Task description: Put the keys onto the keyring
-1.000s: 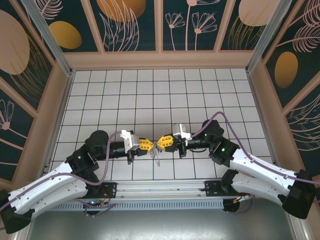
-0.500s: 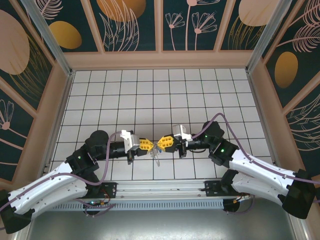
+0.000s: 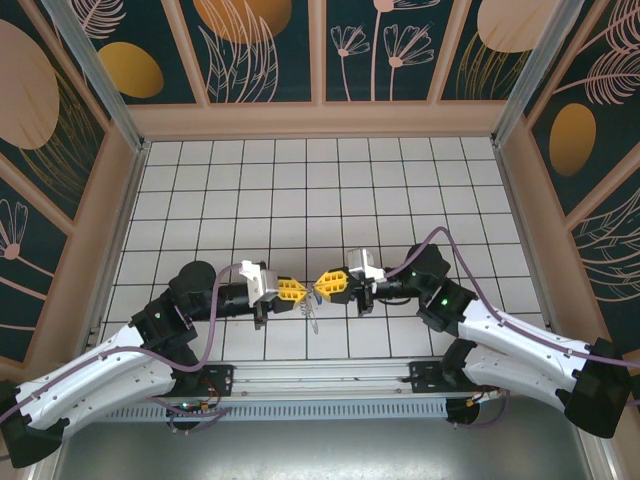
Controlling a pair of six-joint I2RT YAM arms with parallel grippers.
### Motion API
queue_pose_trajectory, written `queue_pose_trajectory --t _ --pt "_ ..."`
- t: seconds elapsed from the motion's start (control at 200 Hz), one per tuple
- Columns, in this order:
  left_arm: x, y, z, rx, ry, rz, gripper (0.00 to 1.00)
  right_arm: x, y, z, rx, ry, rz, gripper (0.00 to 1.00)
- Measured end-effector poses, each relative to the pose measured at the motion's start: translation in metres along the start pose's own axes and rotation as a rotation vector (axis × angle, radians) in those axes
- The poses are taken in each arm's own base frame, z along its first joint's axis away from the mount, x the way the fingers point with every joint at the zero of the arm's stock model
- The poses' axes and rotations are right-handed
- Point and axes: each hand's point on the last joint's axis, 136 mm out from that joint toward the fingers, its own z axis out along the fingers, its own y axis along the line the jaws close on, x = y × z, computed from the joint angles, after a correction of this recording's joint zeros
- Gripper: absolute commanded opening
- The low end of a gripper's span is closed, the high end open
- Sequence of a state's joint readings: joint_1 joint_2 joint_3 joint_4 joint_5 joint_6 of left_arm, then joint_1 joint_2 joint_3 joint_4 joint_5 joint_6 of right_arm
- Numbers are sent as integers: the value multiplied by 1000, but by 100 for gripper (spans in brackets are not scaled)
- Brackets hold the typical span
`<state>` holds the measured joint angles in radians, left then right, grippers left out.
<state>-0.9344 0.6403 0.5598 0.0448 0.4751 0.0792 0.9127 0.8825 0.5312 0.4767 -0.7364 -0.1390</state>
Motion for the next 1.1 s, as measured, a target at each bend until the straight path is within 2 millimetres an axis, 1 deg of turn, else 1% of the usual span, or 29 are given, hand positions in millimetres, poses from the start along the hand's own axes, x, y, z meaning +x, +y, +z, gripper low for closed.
queue_pose_trajectory --t 1.101 --pt "0 0 0 0 0 0 0 -3 5 -1 -24 -19 1 0"
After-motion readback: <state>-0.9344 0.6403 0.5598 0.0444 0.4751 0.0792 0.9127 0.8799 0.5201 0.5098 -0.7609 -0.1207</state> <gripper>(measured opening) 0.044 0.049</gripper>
